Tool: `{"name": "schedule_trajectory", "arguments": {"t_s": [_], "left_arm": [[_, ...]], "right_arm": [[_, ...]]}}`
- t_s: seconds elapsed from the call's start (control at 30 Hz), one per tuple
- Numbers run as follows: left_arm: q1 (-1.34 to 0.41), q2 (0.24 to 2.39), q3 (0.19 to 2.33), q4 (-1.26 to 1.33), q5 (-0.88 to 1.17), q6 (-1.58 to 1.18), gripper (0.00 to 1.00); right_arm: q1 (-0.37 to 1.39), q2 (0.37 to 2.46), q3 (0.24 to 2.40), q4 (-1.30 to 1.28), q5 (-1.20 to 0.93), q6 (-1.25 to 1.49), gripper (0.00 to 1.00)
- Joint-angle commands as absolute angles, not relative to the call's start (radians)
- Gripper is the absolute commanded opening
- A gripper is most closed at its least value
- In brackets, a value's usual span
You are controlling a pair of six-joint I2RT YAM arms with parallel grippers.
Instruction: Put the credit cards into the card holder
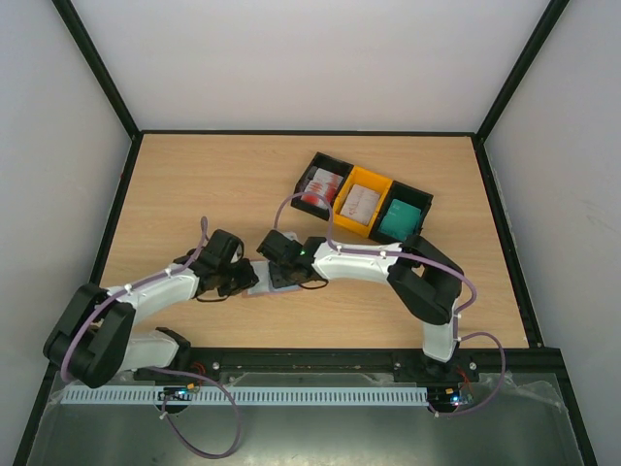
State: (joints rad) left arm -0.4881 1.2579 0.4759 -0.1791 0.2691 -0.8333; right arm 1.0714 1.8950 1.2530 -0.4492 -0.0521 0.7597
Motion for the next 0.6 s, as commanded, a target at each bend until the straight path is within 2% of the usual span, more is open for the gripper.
{"name": "schedule_trajectory", "arguments": {"t_s": [0.0,0.33,0.57], "left_arm": [[-0.491,1.301,0.463,-0.245,0.208,-0.823,0.21],[-0.489,1.297,0.474,-0.235,0.237,-0.824,0.21],[-0.489,1.242,0.519,-0.172,0.331,-0.808,0.28]], "right_arm": [[1.074,1.898,1.238,-0.499,-0.015,0.796,0.44],[1.069,1.892,1.238,-0.483,-0.014,0.819,0.45],[1.043,1.815,1.264,-0.464,-0.032,0.803,0.47]]}}
